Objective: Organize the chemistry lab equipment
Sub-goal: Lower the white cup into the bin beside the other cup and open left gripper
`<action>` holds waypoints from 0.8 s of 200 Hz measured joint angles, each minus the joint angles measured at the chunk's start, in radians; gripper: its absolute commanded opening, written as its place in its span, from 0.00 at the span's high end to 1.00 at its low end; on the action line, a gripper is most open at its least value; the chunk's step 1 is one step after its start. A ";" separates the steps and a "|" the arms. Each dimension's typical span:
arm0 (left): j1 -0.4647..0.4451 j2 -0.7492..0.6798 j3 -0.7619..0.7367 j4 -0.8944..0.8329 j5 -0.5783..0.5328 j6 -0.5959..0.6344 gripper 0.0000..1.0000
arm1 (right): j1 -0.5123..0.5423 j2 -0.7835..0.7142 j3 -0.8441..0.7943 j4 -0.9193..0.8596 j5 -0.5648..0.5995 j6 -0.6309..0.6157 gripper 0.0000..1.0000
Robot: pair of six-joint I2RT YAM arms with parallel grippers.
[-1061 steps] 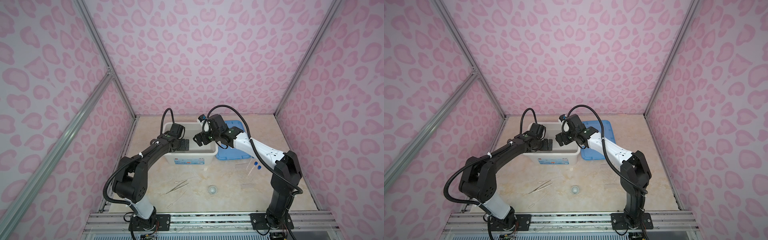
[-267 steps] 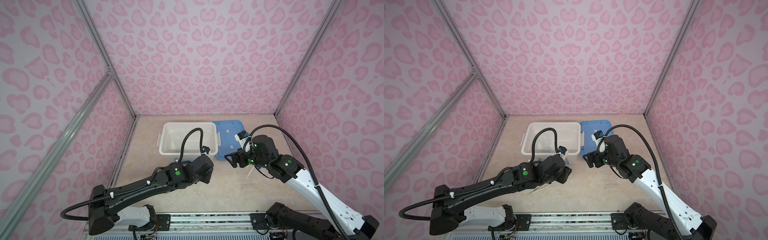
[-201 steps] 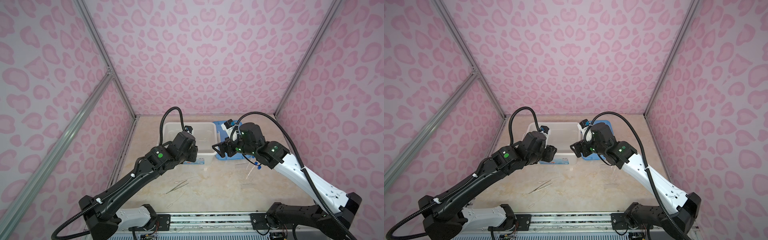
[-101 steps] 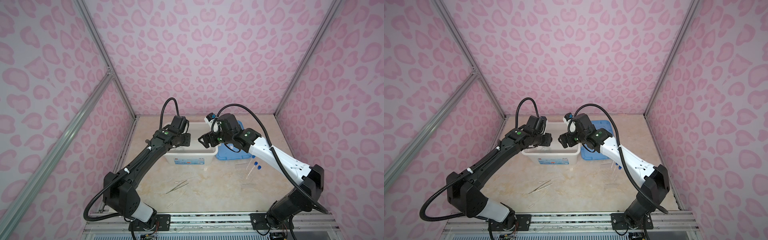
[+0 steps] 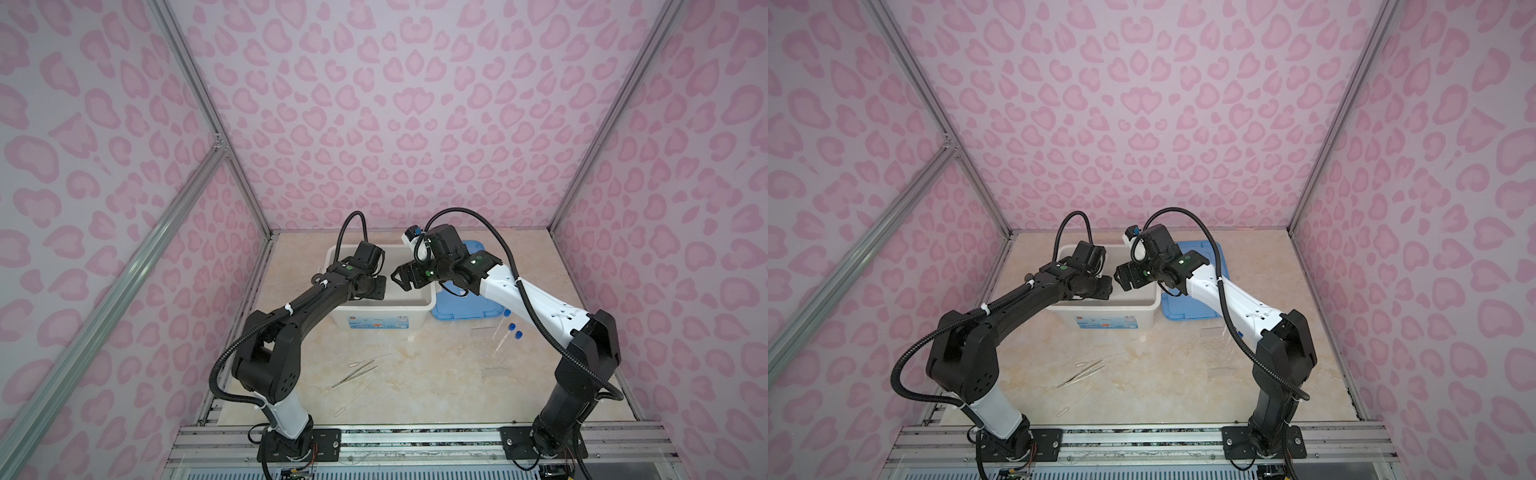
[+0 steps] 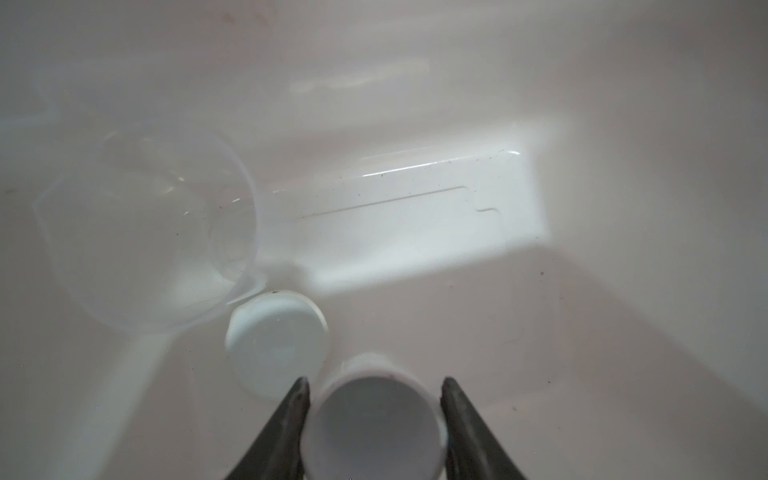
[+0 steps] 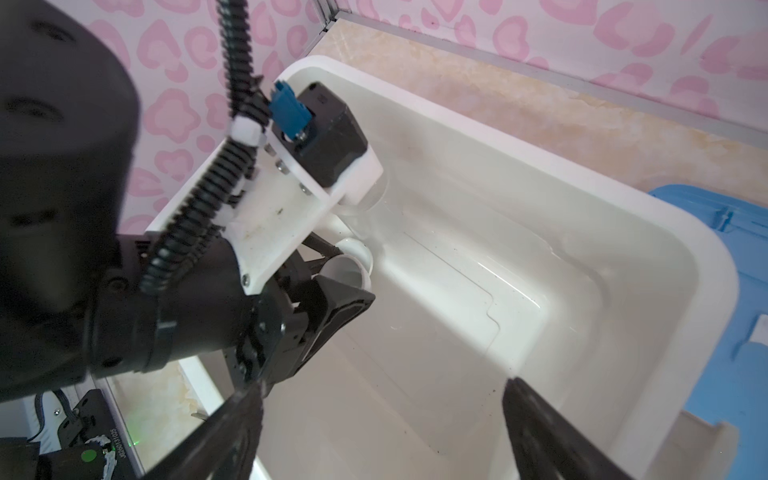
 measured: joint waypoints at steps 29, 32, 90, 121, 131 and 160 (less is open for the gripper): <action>0.006 0.024 -0.025 0.043 -0.003 0.000 0.76 | -0.003 0.000 -0.016 0.026 -0.006 -0.003 0.10; 0.006 0.027 -0.027 0.047 -0.002 0.000 0.76 | -0.003 0.000 -0.018 0.027 -0.007 -0.003 0.10; 0.008 0.057 -0.051 0.089 -0.006 0.000 0.76 | -0.007 0.009 -0.029 0.049 -0.010 -0.003 0.10; 0.008 0.074 -0.061 0.124 -0.008 0.004 0.76 | -0.011 0.011 -0.029 0.055 -0.010 -0.003 0.10; 0.008 0.079 -0.065 0.129 -0.008 0.005 0.76 | -0.011 0.011 -0.029 0.056 -0.010 -0.003 0.10; 0.008 0.084 -0.076 0.142 -0.008 0.007 0.74 | -0.011 0.011 -0.029 0.056 -0.010 -0.003 0.10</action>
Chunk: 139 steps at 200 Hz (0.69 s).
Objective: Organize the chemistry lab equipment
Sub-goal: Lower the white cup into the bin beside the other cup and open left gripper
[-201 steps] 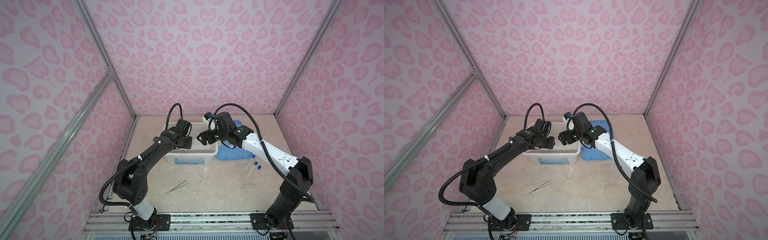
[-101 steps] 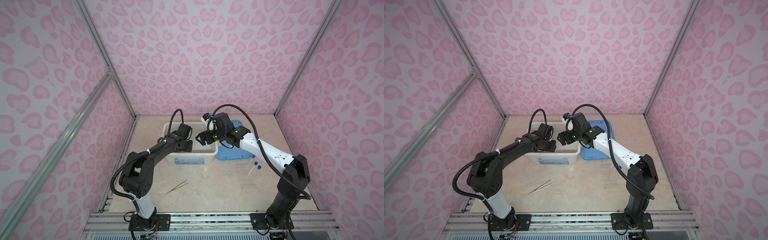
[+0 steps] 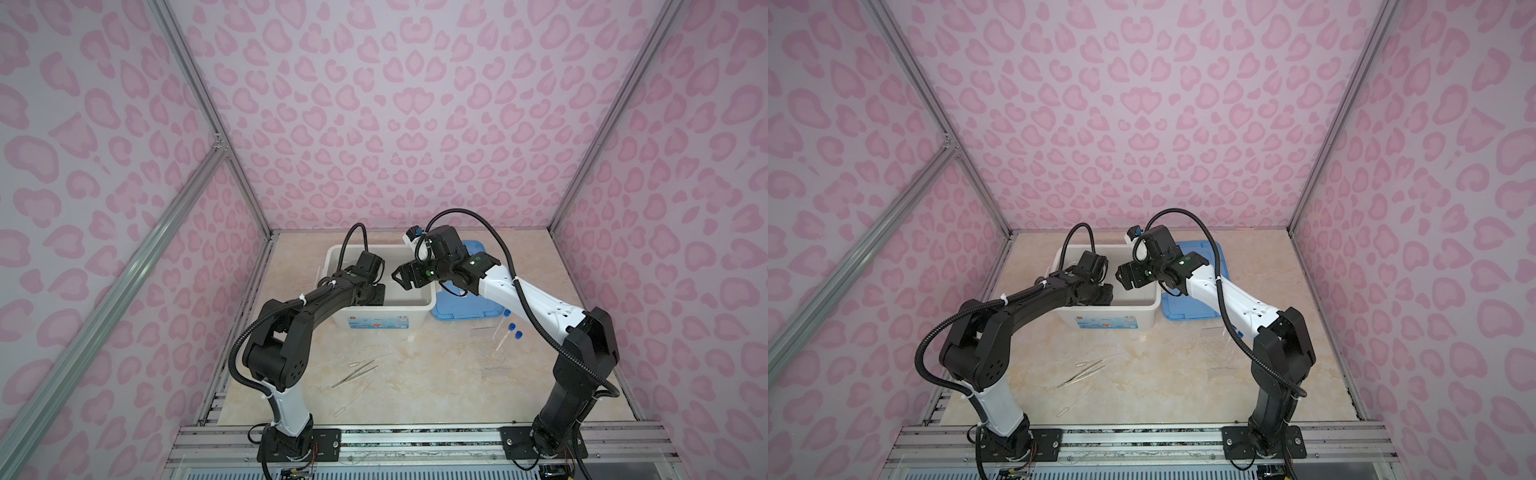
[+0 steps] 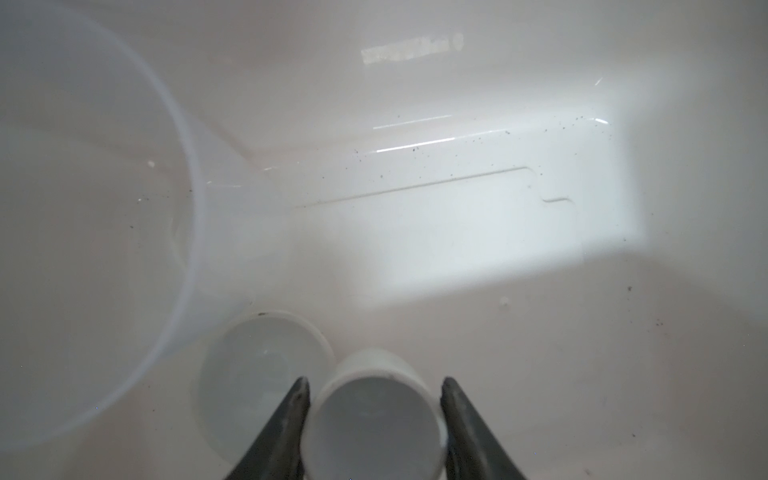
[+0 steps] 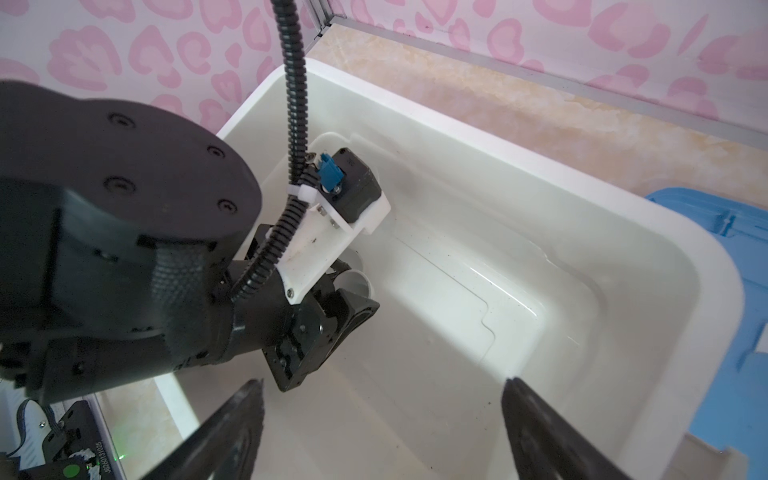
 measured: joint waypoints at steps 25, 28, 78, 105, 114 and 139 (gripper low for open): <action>0.000 0.020 0.000 0.013 0.002 0.000 0.73 | -0.002 0.007 0.000 0.000 0.000 0.000 0.10; 0.000 0.021 0.000 0.013 0.002 0.000 0.73 | -0.002 0.008 0.000 0.000 0.000 0.000 0.10; 0.000 0.051 -0.006 0.020 0.000 0.001 0.69 | -0.004 0.011 -0.004 0.002 0.000 0.000 0.10; 0.000 0.056 -0.006 0.020 -0.007 0.005 0.65 | -0.010 0.011 -0.005 0.002 0.000 0.000 0.10; 0.000 0.058 -0.006 0.020 -0.013 0.008 0.58 | -0.013 0.011 -0.005 0.002 0.000 0.000 0.10; 0.000 0.058 -0.006 0.019 -0.015 0.012 0.53 | -0.016 0.011 -0.006 0.000 0.000 0.000 0.10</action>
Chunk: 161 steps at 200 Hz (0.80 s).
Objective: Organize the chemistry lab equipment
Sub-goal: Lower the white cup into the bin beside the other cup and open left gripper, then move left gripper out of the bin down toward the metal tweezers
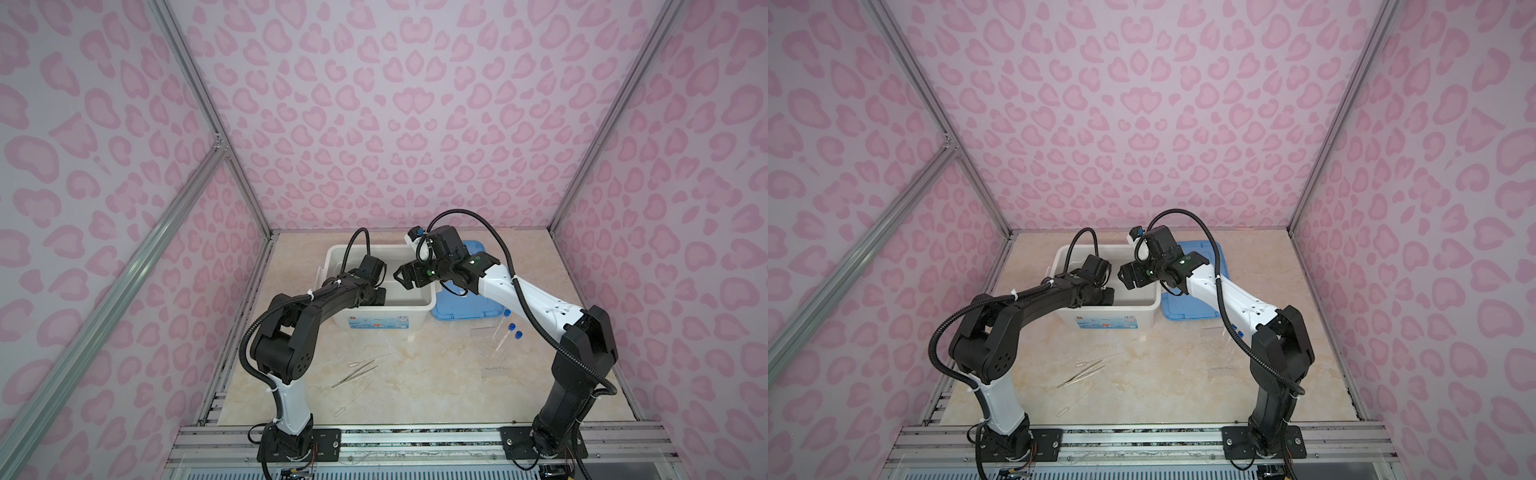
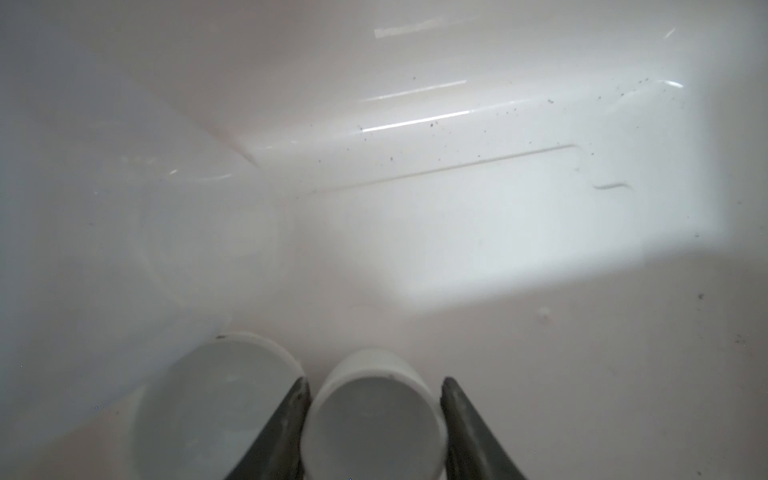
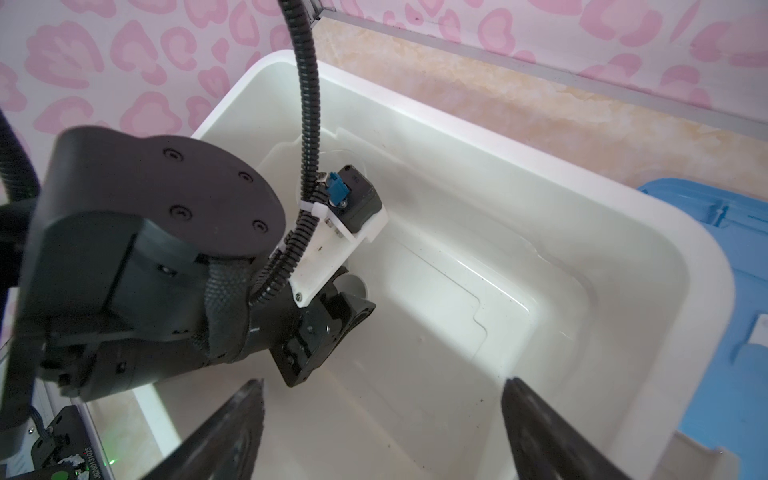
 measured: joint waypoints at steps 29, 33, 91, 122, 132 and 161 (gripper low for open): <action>0.000 0.000 0.005 -0.004 0.000 0.003 0.50 | -0.009 -0.005 -0.006 -0.003 0.000 0.000 0.10; 0.000 0.000 0.005 -0.005 0.000 0.003 0.48 | -0.010 -0.006 -0.006 -0.004 0.000 0.000 0.10; 0.000 0.000 0.014 -0.007 0.001 0.003 0.37 | -0.029 -0.029 -0.016 -0.005 0.000 -0.004 0.10; 0.000 -0.003 0.014 -0.009 0.002 0.004 0.26 | -0.037 -0.042 -0.019 -0.009 0.000 -0.006 0.10; 0.000 -0.013 0.016 -0.018 0.006 0.003 0.23 | -0.039 -0.049 -0.019 -0.010 0.000 -0.010 0.10; 0.000 -0.078 0.039 -0.036 0.008 0.003 0.20 | -0.043 -0.079 -0.019 -0.013 0.000 -0.013 0.10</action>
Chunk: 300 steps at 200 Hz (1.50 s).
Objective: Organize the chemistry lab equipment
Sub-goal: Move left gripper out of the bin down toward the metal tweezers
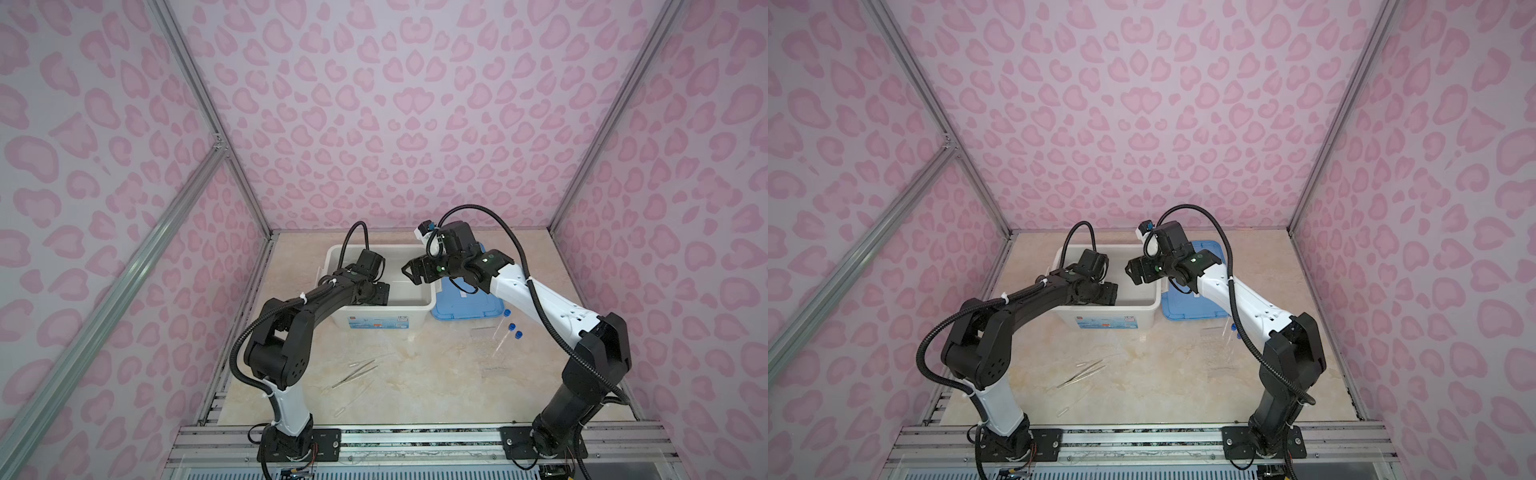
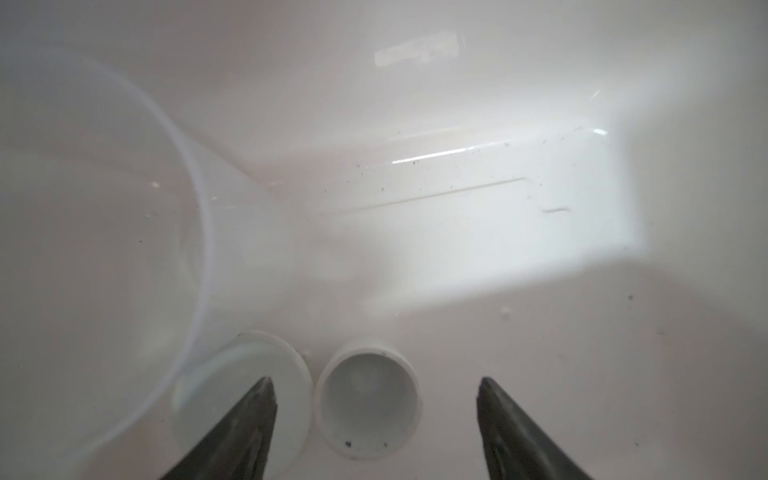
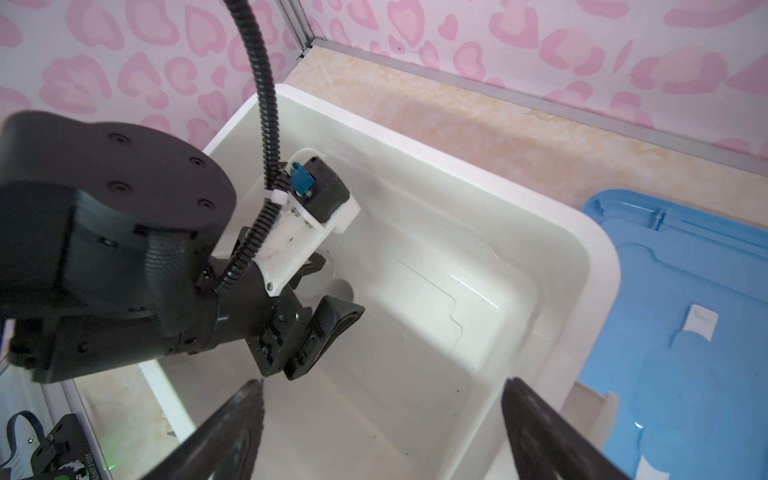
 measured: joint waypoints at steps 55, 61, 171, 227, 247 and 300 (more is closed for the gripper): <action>0.000 -0.145 0.018 -0.044 0.014 -0.001 0.19 | -0.002 -0.042 -0.002 -0.004 0.002 -0.002 0.10; 0.000 -0.163 0.018 -0.052 0.018 -0.001 0.19 | -0.002 -0.048 -0.003 -0.008 0.003 -0.002 0.09; -0.001 -0.578 0.028 -0.261 0.095 0.093 0.21 | -0.003 -0.270 -0.116 -0.032 -0.032 -0.062 0.06; -0.015 -0.679 -0.041 -0.396 0.180 0.314 0.28 | 0.005 -0.439 -0.335 0.007 -0.100 -0.108 0.04; -0.023 -0.739 -0.135 -0.412 0.203 0.393 0.29 | 0.021 -0.495 -0.420 0.045 -0.121 -0.122 0.04; -0.084 -0.850 -0.360 -0.408 0.188 0.536 0.41 | 0.046 -0.624 -0.624 0.177 -0.141 -0.158 0.04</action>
